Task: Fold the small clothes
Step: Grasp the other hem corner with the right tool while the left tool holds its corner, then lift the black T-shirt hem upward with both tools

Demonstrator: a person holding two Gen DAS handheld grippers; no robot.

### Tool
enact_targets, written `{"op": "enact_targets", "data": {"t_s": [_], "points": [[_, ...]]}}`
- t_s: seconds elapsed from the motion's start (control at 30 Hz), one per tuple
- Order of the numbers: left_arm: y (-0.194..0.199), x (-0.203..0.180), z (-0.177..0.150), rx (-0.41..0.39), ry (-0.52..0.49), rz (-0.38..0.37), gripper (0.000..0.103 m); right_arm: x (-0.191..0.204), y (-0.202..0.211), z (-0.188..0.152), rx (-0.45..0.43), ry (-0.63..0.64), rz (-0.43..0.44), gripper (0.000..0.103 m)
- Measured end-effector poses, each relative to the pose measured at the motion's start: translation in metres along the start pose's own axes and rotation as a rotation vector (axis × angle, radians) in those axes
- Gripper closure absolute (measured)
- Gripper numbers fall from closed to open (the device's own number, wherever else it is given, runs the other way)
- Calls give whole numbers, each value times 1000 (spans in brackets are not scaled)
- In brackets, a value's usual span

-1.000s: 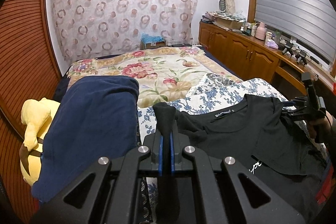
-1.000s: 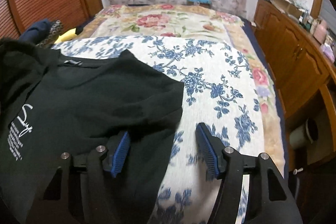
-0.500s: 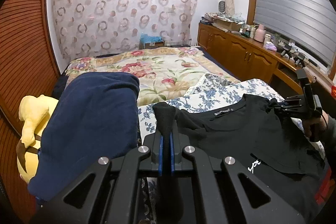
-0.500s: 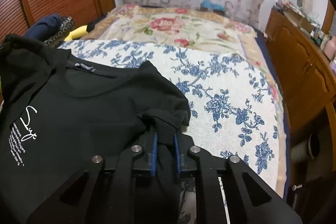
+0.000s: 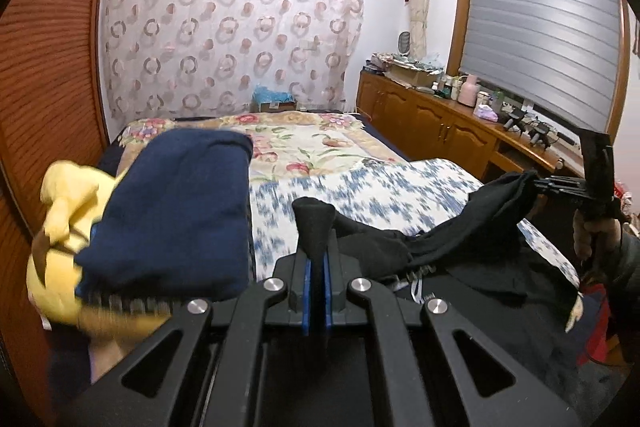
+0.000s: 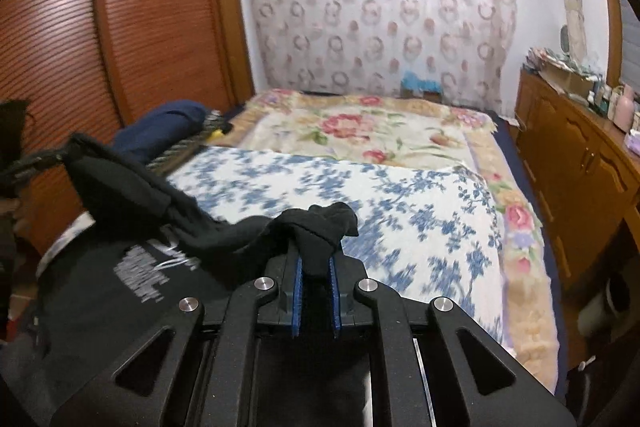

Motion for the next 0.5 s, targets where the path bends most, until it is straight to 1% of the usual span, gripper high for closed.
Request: {"op": "enact_targets", "data": {"t_s": [0.1,0.17,0.33,0.5], "points": [[16,0,-20,-7,23,-5,101,9,24,-15,-14,12,12,95],[23,2,-26,-16,32,0,101,12,34,-24,-5,13,12,95],[45,8,-34,-44,59,10,101,13,57,-36,-4,9,4,95],[63,6,-43,-39,50,30,101,15,73,-44,23,25,-20,95]]}}
Point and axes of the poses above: each gripper's, at about its wrist camera, not at the fingertips, and y roughly against the way its jaws point, x to its left, z to its top, the point moved 3 cm from there along -y, roughly the way its jaws point, and after that the axes turned 10 degrees about -z, right-handed, at the moved point
